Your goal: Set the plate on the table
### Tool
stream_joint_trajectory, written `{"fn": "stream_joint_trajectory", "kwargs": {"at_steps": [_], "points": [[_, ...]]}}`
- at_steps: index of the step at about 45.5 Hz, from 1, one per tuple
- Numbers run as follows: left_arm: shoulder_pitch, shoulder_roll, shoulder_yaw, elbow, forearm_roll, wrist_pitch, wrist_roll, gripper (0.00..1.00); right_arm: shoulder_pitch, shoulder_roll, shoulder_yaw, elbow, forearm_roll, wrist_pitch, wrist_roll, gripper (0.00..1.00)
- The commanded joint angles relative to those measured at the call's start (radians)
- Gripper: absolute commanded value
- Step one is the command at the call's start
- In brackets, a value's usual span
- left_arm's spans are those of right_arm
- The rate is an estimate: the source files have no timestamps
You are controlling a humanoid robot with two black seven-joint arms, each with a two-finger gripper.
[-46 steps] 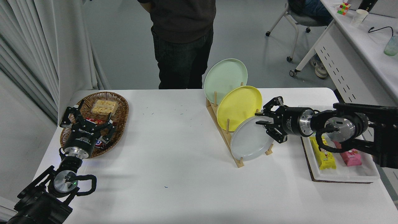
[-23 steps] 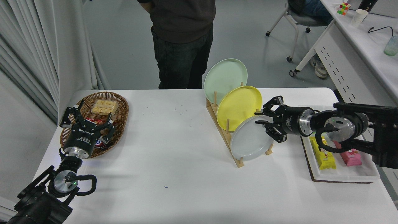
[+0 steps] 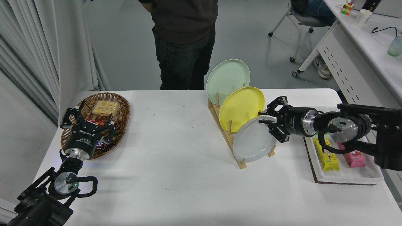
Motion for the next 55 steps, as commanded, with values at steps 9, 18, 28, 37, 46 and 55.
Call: {"fn": "stream_joint_trajectory", "kwargs": {"at_steps": [9, 18, 28, 37, 46, 55], "points": [[0.000, 0.000, 0.000, 0.000, 0.000, -0.001, 0.000, 0.98, -0.004, 0.000, 0.005, -0.003, 0.033, -0.001, 0.000, 0.19], [0.000, 0.000, 0.000, 0.000, 0.000, -0.001, 0.000, 0.98, -0.003, 0.000, 0.005, -0.003, 0.035, -0.001, 0.000, 0.16], [0.000, 0.000, 0.000, 0.000, 0.000, -0.001, 0.000, 0.98, -0.003, -0.002, 0.003, -0.002, 0.041, 0.001, 0.000, 0.16], [0.000, 0.000, 0.000, 0.000, 0.000, 0.001, 0.000, 0.98, -0.004, -0.002, 0.003, -0.002, 0.041, 0.001, 0.000, 0.16], [0.000, 0.000, 0.000, 0.000, 0.000, -0.001, 0.000, 0.98, -0.003, -0.002, 0.003, -0.002, 0.041, 0.001, 0.000, 0.13], [0.000, 0.000, 0.000, 0.000, 0.000, -0.001, 0.000, 0.98, -0.001, -0.002, 0.003, -0.002, 0.041, 0.001, 0.000, 0.13]]}}
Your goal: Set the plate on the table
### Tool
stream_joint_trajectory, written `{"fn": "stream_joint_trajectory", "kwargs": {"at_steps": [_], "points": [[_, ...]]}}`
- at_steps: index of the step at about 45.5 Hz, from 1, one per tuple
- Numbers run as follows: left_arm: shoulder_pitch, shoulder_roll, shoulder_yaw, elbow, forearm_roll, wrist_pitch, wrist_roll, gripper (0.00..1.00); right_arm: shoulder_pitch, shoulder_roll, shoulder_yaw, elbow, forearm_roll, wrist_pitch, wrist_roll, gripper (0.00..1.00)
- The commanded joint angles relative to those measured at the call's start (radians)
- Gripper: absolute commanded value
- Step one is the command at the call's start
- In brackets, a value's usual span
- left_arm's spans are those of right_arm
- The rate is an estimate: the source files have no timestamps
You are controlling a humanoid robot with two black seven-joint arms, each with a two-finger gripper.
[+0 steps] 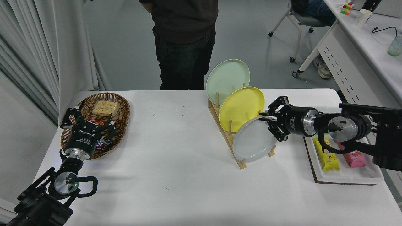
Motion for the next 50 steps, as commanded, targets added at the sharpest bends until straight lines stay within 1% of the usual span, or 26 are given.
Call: {"fn": "stream_joint_trajectory", "kwargs": {"at_steps": [1, 18, 50], "points": [[0.000, 0.000, 0.000, 0.000, 0.000, -0.001, 0.000, 0.98, 0.002, 0.000, 0.000, 0.000, 0.000, 0.000, 0.000, 0.13], [-0.001, 0.000, 0.000, 0.000, 0.000, -0.001, 0.000, 0.98, 0.002, 0.000, 0.000, 0.000, 0.000, 0.002, 0.000, 0.09], [0.000, 0.000, 0.000, 0.000, 0.000, 0.001, 0.000, 0.98, 0.000, -0.006, 0.000, 0.003, 0.000, 0.002, 0.000, 0.08]]}}
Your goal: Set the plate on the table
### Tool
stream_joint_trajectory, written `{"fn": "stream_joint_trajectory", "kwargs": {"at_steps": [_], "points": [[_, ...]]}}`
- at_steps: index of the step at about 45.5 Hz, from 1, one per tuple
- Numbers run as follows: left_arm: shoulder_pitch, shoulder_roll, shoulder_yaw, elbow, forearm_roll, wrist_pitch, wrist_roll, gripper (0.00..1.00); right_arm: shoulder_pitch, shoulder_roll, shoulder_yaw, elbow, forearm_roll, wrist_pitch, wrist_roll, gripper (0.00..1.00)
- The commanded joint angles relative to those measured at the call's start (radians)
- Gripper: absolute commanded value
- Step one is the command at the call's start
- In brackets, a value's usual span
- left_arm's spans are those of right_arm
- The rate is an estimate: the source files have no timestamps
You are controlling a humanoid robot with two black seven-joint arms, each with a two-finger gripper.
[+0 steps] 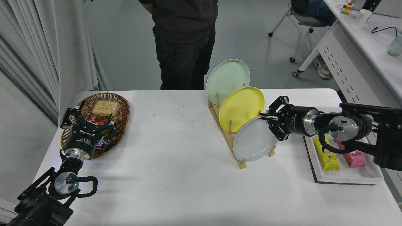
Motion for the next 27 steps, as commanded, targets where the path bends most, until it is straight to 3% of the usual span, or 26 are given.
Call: {"fn": "stream_joint_trajectory", "kwargs": {"at_steps": [1, 27], "points": [[0.000, 0.000, 0.000, 0.000, 0.000, 0.000, 0.000, 0.98, 0.000, -0.002, 0.000, 0.002, 0.000, 0.000, 0.000, 0.08], [-0.001, 0.000, 0.000, 0.000, 0.000, 0.001, 0.000, 0.98, 0.006, -0.002, -0.002, 0.009, 0.015, 0.000, -0.003, 0.06]]}}
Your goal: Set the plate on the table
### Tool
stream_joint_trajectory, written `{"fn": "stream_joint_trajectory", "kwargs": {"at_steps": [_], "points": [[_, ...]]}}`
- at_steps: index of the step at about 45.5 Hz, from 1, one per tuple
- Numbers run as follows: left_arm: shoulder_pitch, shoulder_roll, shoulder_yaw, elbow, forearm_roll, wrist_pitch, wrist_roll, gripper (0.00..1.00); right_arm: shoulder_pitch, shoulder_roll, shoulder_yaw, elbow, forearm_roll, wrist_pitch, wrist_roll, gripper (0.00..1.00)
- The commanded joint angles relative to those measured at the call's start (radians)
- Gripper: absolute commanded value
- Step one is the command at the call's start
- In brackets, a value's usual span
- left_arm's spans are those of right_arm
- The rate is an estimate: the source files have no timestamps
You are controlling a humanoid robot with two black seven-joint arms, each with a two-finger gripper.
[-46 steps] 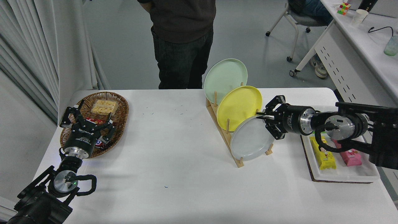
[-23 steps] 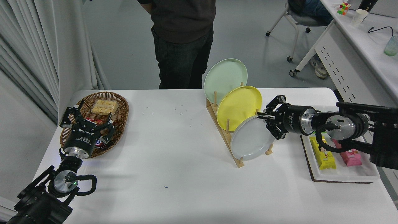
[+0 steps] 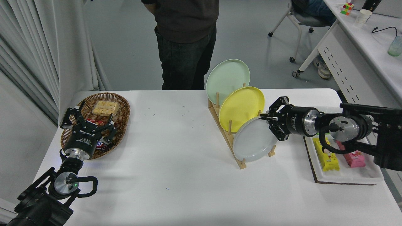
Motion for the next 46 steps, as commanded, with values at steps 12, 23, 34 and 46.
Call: {"fn": "stream_joint_trajectory", "kwargs": {"at_steps": [12, 23, 34, 46], "points": [[0.000, 0.000, 0.000, 0.000, 0.000, -0.001, 0.000, 0.98, 0.008, 0.001, -0.001, 0.005, 0.041, 0.000, -0.005, 0.05], [0.000, 0.000, 0.000, 0.000, 0.000, 0.001, -0.001, 0.98, 0.006, 0.001, -0.002, 0.005, 0.043, -0.002, -0.012, 0.04], [0.000, 0.000, 0.000, 0.000, 0.000, 0.001, 0.000, 0.98, 0.008, 0.003, -0.001, 0.005, 0.043, 0.000, -0.011, 0.03], [0.000, 0.000, 0.000, 0.000, 0.000, -0.001, 0.000, 0.98, 0.012, 0.003, -0.001, 0.005, 0.039, 0.003, -0.011, 0.02]]}}
